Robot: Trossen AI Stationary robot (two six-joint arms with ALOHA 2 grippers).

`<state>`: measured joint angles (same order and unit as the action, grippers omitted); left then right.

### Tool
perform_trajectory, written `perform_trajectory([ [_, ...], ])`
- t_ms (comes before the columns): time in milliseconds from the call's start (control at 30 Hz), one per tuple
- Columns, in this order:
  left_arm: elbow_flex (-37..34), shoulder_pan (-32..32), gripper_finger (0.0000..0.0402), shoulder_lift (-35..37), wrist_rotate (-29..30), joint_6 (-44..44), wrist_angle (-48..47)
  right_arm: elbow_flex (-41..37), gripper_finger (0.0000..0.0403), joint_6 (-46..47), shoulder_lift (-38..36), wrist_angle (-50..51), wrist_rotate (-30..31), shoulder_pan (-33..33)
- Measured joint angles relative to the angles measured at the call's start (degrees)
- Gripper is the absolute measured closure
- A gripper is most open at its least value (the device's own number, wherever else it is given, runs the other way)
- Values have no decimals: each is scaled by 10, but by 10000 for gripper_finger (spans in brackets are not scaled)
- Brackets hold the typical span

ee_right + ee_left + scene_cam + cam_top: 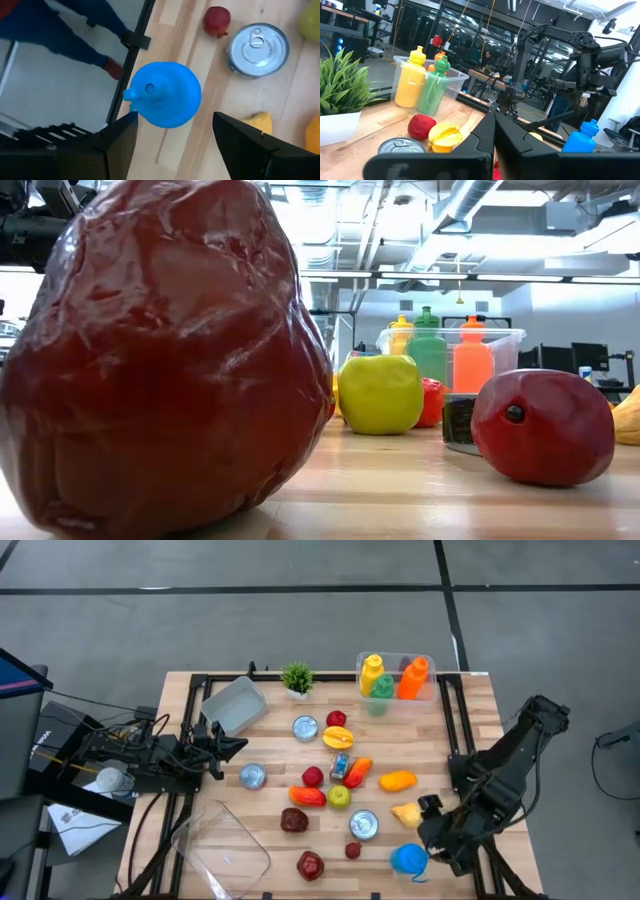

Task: Pick & Place Food Item
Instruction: Put the blue tumbler into the top transparent bin

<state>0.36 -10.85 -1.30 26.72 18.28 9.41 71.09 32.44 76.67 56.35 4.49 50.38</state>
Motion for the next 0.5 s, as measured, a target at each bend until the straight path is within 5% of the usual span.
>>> perform_trajectory([
  [500, 0, 0, 401, 0, 0, 0, 0, 2, 171, -35, 22, -42, 2, 7],
])
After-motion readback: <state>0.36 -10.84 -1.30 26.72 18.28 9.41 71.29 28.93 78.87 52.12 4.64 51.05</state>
